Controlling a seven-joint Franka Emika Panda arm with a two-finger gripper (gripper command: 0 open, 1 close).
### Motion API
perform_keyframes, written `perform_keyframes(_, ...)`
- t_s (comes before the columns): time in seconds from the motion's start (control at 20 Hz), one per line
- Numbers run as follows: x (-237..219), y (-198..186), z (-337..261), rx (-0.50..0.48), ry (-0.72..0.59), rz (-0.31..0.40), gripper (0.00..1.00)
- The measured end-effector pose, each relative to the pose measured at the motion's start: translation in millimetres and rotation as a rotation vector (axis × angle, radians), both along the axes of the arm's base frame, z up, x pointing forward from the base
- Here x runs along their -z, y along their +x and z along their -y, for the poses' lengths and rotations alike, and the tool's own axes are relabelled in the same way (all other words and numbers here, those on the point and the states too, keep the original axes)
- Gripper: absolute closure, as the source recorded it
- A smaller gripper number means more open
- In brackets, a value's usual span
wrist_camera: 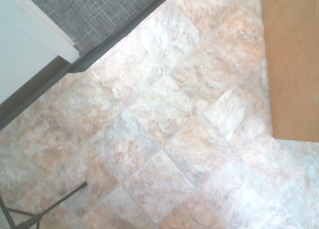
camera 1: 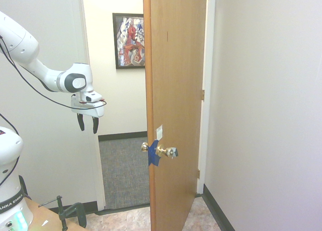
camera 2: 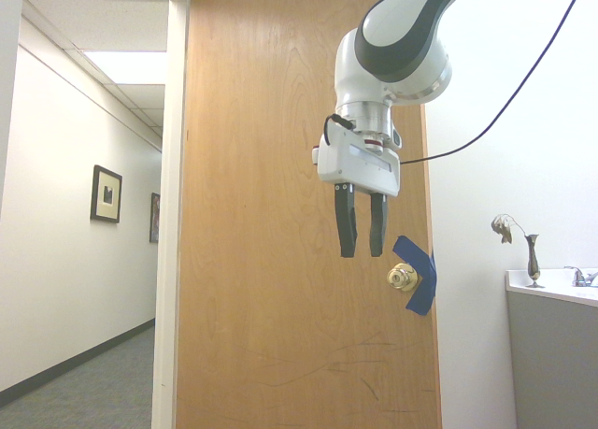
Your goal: Shut the door
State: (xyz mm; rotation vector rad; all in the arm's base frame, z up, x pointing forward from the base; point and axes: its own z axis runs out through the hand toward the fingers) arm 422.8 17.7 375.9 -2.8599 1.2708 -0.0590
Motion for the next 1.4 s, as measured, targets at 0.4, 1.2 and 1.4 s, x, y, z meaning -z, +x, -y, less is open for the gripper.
perform_keyframes(0.4,-34,-12,16,0.076,-0.006,0.083,0.00)
perform_keyframes(1.2,-69,-106,192,0.620,-0.027,0.159,0.00)
perform_keyframes(1.4,-66,-136,239,0.764,-0.001,0.160,0.00)
